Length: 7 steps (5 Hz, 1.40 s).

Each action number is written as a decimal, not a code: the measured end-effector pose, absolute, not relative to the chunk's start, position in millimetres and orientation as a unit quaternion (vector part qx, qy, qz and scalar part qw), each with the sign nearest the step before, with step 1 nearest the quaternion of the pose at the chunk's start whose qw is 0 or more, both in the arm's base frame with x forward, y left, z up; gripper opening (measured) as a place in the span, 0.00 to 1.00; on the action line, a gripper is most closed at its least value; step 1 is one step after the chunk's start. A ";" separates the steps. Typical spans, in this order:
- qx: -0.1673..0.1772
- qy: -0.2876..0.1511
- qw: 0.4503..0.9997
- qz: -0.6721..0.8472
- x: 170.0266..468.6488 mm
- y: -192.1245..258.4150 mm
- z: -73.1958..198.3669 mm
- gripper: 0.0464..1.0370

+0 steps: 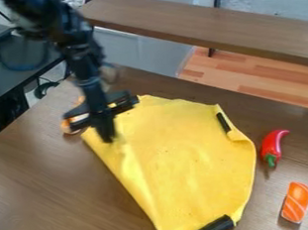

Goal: Fold the clothe from bottom left to top right

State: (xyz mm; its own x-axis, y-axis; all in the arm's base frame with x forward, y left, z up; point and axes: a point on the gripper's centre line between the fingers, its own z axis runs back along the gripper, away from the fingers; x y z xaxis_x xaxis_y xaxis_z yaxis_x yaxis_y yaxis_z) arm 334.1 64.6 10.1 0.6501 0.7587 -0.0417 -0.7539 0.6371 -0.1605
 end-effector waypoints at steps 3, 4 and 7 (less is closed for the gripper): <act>-0.097 -0.027 0.925 0.367 405.6 -13.5 4.0 0.00; -0.107 -0.035 0.927 0.358 428.2 -31.2 11.2 0.00; -0.120 -0.039 0.931 0.341 471.2 -51.3 14.2 0.16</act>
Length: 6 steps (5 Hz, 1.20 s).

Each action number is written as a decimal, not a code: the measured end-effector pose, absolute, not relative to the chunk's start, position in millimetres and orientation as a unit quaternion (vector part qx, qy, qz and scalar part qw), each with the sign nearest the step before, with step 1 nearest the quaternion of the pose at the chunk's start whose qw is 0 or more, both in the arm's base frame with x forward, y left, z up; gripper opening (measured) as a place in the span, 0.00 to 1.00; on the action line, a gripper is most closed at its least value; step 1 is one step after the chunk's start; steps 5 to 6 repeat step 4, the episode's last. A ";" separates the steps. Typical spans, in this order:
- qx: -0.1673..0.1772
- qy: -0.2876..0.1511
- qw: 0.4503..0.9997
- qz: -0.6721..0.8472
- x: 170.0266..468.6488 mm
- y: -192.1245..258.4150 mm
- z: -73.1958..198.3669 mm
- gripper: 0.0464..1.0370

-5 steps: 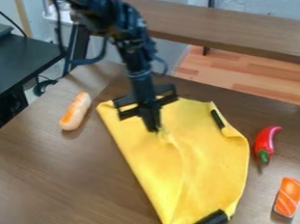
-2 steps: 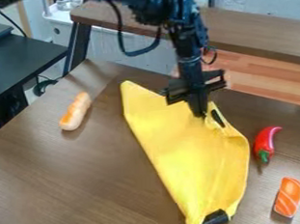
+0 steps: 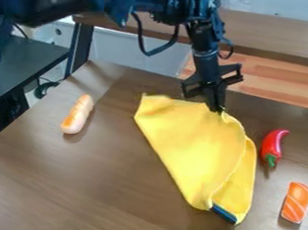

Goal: Fold the clothe from bottom left to top right

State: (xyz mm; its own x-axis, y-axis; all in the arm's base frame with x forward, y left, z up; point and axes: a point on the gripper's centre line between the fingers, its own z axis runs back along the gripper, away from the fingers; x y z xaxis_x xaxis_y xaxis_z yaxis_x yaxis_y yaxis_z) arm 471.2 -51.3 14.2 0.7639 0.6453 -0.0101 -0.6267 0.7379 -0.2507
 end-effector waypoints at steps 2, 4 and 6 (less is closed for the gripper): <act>-0.129 -0.046 0.933 0.332 469.8 -53.8 4.0 0.72; -0.159 -0.098 0.922 0.339 448.2 -21.1 30.2 0.96; -0.159 -0.098 0.922 0.339 448.2 -21.1 30.2 0.96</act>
